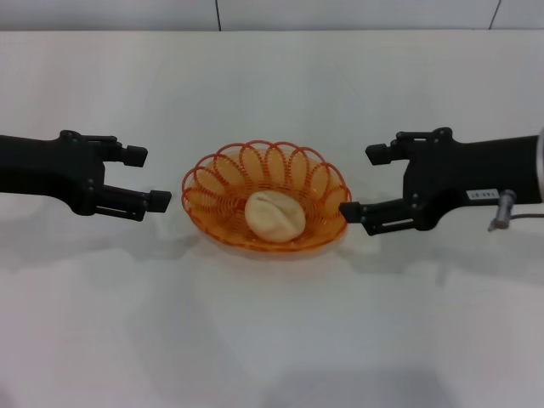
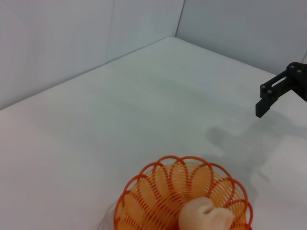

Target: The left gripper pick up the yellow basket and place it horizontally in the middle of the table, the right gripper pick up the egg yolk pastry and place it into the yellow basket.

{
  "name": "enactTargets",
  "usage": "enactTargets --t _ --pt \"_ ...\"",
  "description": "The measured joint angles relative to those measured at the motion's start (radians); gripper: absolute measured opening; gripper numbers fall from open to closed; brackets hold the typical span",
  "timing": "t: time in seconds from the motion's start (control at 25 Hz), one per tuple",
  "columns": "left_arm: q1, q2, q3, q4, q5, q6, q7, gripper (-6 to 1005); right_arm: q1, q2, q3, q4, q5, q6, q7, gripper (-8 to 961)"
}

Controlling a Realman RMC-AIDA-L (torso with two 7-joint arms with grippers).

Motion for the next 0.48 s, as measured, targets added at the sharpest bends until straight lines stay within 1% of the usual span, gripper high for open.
enactTargets --t 0.16,0.48 --pt "0.002 0.0 0.0 -0.003 -0.006 0.014 0.021 888 -0.015 0.0 0.027 0.009 0.034 -0.029 -0.046 852" --pt "-0.001 -0.001 0.004 -0.005 -0.007 0.031 0.03 888 -0.016 0.0 0.034 0.036 0.035 -0.026 -0.068 851"
